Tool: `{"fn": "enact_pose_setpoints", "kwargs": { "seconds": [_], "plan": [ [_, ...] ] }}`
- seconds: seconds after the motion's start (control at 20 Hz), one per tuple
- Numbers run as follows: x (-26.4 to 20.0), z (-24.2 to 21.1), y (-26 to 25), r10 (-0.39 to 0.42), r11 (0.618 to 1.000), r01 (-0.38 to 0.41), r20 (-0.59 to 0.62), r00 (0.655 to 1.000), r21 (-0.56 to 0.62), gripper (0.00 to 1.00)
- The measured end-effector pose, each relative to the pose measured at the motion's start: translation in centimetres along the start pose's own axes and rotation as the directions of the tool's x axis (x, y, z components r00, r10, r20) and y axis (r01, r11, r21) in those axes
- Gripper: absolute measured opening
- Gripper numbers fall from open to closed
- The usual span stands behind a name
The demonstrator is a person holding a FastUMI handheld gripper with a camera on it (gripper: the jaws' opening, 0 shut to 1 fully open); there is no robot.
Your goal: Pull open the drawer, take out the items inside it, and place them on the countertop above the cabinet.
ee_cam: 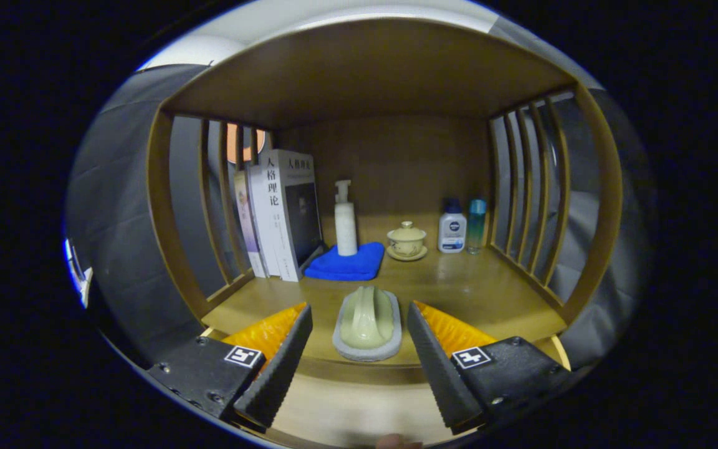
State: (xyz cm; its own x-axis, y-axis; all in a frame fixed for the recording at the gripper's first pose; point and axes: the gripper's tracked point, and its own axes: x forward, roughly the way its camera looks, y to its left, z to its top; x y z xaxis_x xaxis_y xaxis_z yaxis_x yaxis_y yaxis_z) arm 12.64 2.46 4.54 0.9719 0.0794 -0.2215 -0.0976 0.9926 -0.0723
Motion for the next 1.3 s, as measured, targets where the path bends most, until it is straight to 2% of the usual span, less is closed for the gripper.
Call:
{"fn": "enact_pose_setpoints", "kwargs": {
  "seconds": [0.3,0.45,0.7,0.95,1.3],
  "plan": [
    [-6.0,-1.6,0.1,0.004,1.000,-0.006,0.084,0.996,0.026,0.97],
    [-8.6,-3.4,0.0,0.021,0.997,-0.027,0.077,0.997,0.077,0.98],
    [-12.2,-6.8,-0.6,-0.017,0.997,0.010,0.095,0.995,0.077,0.98],
    [-14.3,-11.1,-0.2,-0.033,0.996,0.026,0.086,0.996,0.081,0.98],
    [-15.1,-16.7,-0.4,-0.047,0.995,0.046,0.013,0.999,0.085,0.98]
  ]
}}
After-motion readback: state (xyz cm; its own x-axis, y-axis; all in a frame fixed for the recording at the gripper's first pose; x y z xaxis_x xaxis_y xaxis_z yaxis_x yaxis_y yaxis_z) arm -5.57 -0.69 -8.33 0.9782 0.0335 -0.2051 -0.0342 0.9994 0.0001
